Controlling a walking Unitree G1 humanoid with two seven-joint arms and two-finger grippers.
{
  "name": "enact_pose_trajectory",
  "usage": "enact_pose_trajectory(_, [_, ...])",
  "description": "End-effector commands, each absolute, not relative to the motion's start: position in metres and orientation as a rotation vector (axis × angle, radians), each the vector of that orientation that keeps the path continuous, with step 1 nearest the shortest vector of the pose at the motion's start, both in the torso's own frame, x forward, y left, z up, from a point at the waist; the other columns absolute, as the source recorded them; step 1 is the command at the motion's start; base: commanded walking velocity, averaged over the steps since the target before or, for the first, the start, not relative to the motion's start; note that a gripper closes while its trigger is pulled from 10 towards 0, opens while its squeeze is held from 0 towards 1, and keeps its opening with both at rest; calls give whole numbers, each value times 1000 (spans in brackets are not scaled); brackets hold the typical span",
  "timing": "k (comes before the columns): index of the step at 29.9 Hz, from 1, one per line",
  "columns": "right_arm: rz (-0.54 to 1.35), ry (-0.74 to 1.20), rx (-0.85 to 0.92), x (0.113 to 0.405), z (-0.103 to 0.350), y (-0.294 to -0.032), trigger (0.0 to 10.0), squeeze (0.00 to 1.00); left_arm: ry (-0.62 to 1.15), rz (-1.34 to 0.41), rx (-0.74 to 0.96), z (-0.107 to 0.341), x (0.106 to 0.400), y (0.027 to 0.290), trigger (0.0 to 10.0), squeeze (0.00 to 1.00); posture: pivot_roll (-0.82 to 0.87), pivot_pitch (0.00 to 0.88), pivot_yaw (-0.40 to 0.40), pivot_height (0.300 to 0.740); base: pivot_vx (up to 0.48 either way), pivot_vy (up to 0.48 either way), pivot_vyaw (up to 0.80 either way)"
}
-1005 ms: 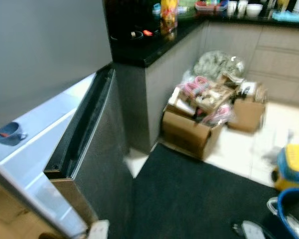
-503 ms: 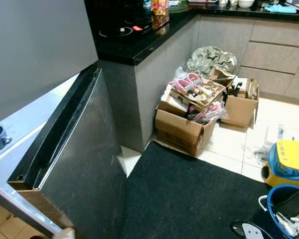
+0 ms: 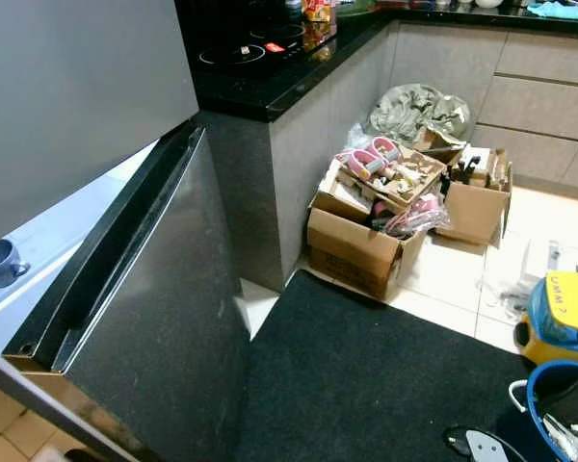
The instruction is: Restocking fridge
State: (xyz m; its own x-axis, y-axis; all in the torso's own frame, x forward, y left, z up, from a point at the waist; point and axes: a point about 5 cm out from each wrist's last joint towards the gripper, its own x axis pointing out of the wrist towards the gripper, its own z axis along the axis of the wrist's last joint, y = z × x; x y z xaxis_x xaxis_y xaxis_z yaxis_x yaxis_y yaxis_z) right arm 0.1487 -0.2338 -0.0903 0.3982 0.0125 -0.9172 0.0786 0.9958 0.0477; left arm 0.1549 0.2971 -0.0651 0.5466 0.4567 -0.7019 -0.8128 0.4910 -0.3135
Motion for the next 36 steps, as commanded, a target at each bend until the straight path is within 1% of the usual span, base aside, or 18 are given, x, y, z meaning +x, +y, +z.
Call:
enact_pose_trajectory(1, [-44,1164,100,146,-92,-232,10000,0,421,801,-703,-43,180,315,10000,0,-35,0,28,740,0,0,0])
enact_pose_trajectory(2, [-44,1164,100,146,-92,-232,10000,0,421,801,-703,-43,180,315,10000,0,-35,0,28,740,0,0,0])
enact_pose_trajectory(5, [-44,1164,97,146,-91,-233,10000,0,240,668,-741,-12,221,320,10000,0,-35,0,28,740,0,0,0])
enact_pose_trajectory(6, [-45,1164,97,146,-91,-233,10000,0,197,590,-758,-2,236,316,10000,0,-35,0,28,740,0,0,0])
enact_pose_trajectory(8, [-46,1163,97,146,-91,-233,10000,0,162,463,-782,8,254,305,10000,0,-35,0,28,740,0,0,0])
enact_pose_trajectory(10, [-46,1163,98,146,-91,-233,10000,0,157,357,-803,11,264,292,10000,0,-35,0,28,740,0,0,0])
enact_pose_trajectory(11, [-46,1163,98,146,-91,-233,10000,0,157,357,-803,11,264,292,10000,0,-35,0,28,740,0,0,0])
enact_pose_trajectory(13, [-44,1164,98,146,-92,-233,10000,0,177,259,-821,8,268,277,10000,0,-35,0,28,740,0,0,0])
enact_pose_trajectory(14, [-42,1164,98,146,-92,-232,10000,0,212,201,-823,3,267,266,10000,0,-33,0,36,740,0,0,0])
enact_pose_trajectory(15, [-42,1164,98,146,-92,-232,10000,0,212,201,-823,3,267,266,10000,0,-33,0,36,740,0,0,0])
enact_pose_trajectory(16, [-41,1165,99,146,-92,-231,10000,0,239,162,-826,-1,266,258,10000,0,-33,0,36,740,0,0,0])
enact_pose_trajectory(20, [-36,1166,95,146,-92,-230,10000,0,375,25,-839,-23,250,227,10000,0,-33,0,36,740,0,0,0])
enact_pose_trajectory(24, [-35,1167,90,146,-92,-231,10000,0,452,-34,-844,-35,237,215,10000,0,-32,0,33,740,0,0,0])
enact_pose_trajectory(27, [-34,1169,88,146,-92,-231,10000,0,489,-52,-847,-40,230,212,10000,0,-32,0,33,740,0,0,0])
enact_pose_trajectory(30, [-31,1170,83,146,-92,-231,10000,0,544,-119,-884,-48,220,200,10000,0,-32,0,33,740,0,0,0])
enact_pose_trajectory(36, [-28,1174,78,145,-92,-231,10000,0,587,-210,-916,-52,213,184,10000,0,-32,0,33,740,0,0,0])
